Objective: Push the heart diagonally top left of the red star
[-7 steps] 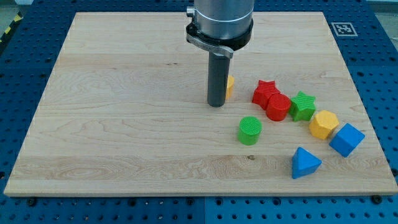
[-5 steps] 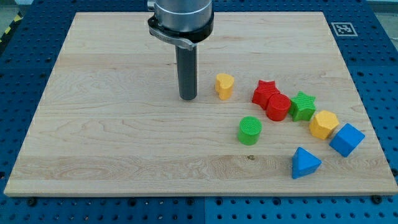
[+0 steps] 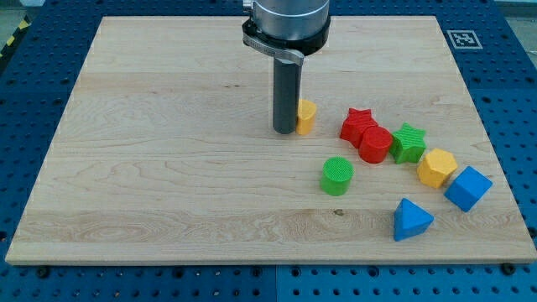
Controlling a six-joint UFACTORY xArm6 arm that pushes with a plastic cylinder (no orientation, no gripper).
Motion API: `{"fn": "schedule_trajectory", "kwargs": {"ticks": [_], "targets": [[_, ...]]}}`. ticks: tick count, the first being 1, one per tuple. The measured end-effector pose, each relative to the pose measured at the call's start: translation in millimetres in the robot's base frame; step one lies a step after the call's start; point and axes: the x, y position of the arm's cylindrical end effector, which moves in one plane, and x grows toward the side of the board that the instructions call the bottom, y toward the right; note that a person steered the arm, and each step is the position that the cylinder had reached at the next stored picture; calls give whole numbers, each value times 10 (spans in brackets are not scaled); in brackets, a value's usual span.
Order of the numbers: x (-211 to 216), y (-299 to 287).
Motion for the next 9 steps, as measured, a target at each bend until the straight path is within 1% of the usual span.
{"fn": "schedule_trajectory", "kwargs": {"ticks": [1,3,4,6,7,8,9], "targets": [[137,42],[56,167],[-58,375],[-492,797],[-488,1267],[-279,1726],[86,1684]]}}
